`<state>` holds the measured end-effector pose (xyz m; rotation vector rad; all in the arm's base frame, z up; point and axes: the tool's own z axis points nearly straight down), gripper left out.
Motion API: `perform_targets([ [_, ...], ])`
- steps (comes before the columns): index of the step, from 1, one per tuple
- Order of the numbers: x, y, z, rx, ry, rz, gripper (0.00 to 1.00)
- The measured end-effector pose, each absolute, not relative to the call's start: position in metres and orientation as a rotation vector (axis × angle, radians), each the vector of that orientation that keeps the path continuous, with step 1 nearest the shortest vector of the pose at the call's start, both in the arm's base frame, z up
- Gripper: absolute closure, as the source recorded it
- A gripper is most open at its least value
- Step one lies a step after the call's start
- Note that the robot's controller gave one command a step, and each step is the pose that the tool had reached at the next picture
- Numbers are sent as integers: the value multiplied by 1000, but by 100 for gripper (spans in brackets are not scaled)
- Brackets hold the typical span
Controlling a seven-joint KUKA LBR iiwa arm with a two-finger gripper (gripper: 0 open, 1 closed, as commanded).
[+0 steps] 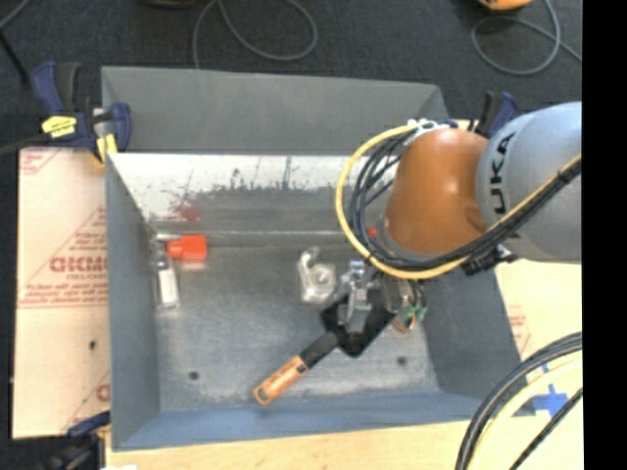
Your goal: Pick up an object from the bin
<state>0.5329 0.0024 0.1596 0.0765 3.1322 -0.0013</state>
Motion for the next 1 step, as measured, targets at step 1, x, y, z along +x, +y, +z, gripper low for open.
perform_targets([
  [1,526,7,292,30,3130,-3,100],
])
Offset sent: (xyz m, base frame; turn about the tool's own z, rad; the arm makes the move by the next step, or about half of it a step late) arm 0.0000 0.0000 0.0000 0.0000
